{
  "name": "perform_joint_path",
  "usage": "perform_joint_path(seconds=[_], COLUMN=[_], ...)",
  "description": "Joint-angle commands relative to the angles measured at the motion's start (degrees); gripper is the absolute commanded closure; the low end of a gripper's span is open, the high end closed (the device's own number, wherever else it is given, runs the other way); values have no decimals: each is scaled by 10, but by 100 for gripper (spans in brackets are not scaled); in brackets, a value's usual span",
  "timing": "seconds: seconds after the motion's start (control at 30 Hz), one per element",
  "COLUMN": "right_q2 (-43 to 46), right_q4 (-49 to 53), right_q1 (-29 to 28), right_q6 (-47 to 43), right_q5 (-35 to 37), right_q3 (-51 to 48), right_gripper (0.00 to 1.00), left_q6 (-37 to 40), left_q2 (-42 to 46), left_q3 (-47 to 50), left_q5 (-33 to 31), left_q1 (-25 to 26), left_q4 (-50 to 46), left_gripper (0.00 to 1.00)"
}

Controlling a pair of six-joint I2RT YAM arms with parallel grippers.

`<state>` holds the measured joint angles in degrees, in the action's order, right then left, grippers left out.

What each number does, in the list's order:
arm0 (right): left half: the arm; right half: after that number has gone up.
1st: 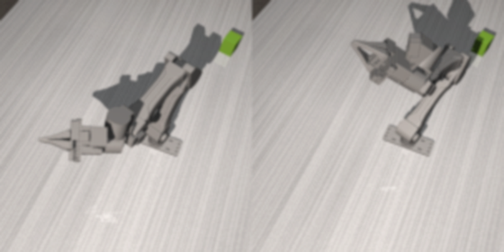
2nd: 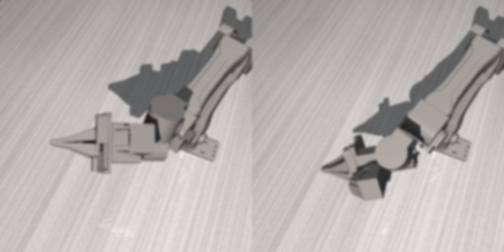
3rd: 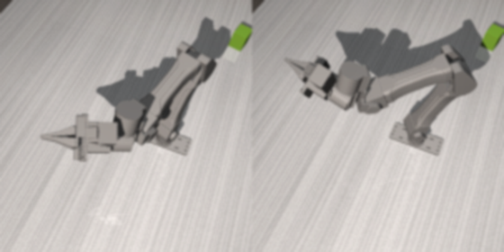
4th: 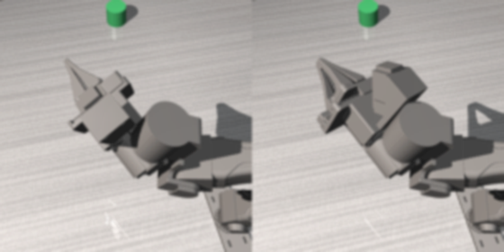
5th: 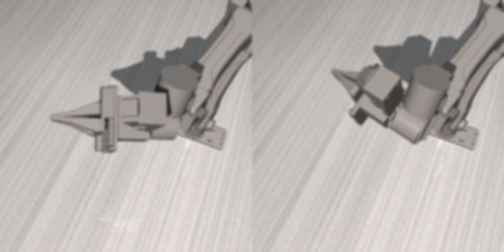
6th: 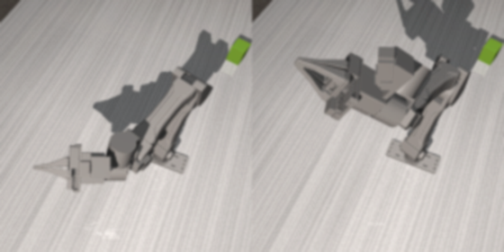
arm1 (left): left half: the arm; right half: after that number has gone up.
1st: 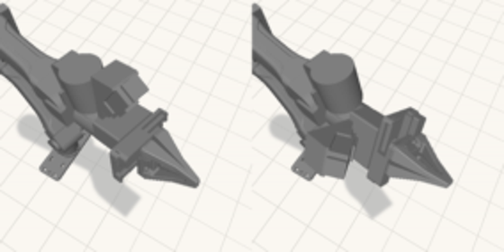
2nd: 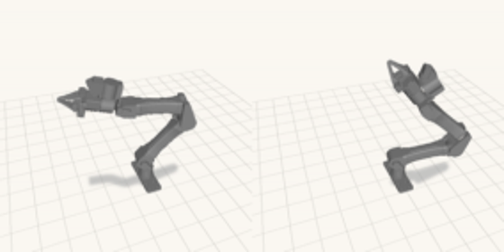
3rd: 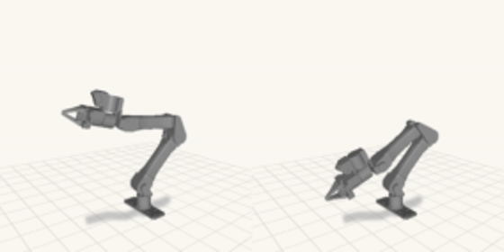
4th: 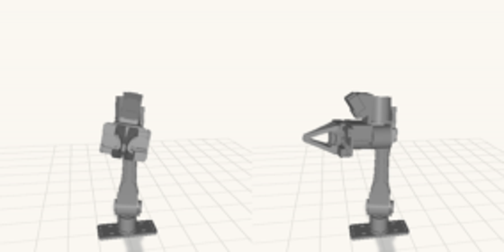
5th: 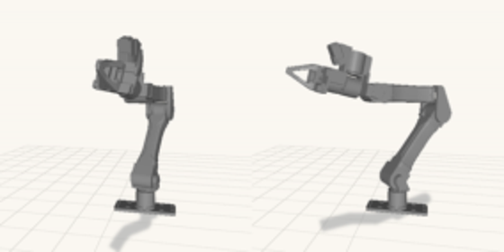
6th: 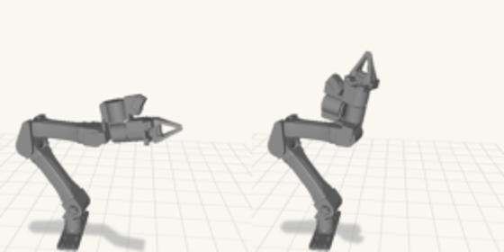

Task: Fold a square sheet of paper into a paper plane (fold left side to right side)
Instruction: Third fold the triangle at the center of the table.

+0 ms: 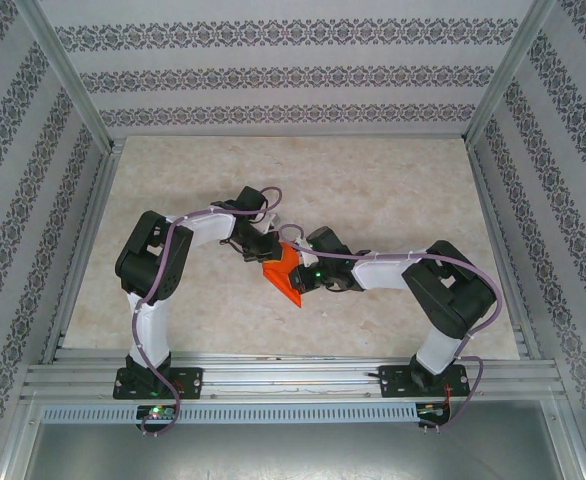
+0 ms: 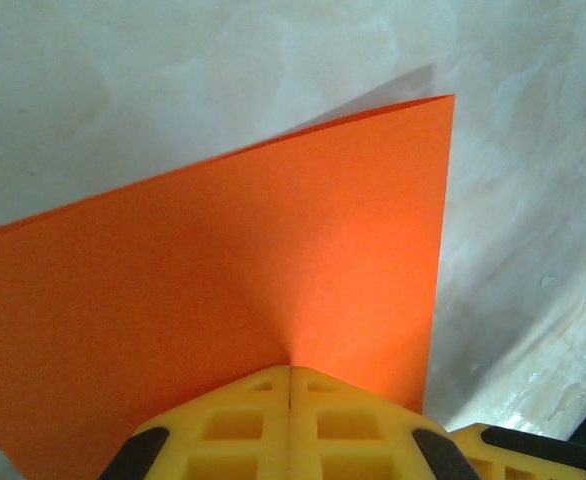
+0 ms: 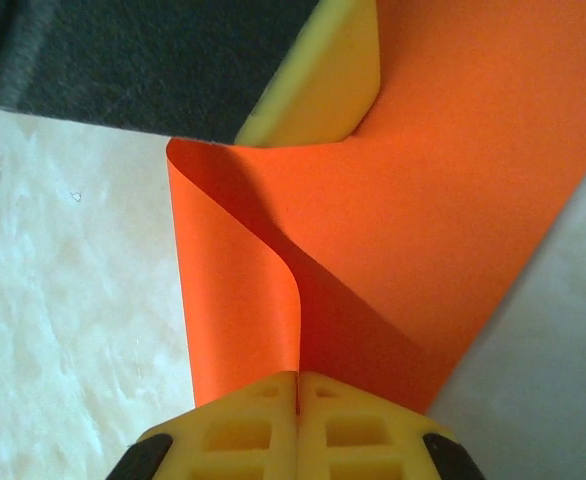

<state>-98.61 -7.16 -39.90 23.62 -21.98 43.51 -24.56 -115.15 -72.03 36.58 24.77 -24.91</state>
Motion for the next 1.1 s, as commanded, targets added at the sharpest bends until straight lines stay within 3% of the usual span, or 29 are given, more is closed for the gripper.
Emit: perform_joint_path(seconds=[0.0, 0.93, 1.07], right_q2=[11, -30, -34], right_q4=[-13, 13, 21], right_q1=[-3, -8, -10], right_q6=[-15, -21, -19], right_q5=[-9, -2, 0], right_q3=[3, 21, 17], right_gripper=[100, 100, 100], left_q6=[8, 7, 4], left_q2=[-23, -21, -14], left_q3=[2, 0, -1], left_q5=[-24, -23, -22], left_q1=[9, 9, 9], left_q4=[-20, -22, -17], left_gripper=[100, 100, 96])
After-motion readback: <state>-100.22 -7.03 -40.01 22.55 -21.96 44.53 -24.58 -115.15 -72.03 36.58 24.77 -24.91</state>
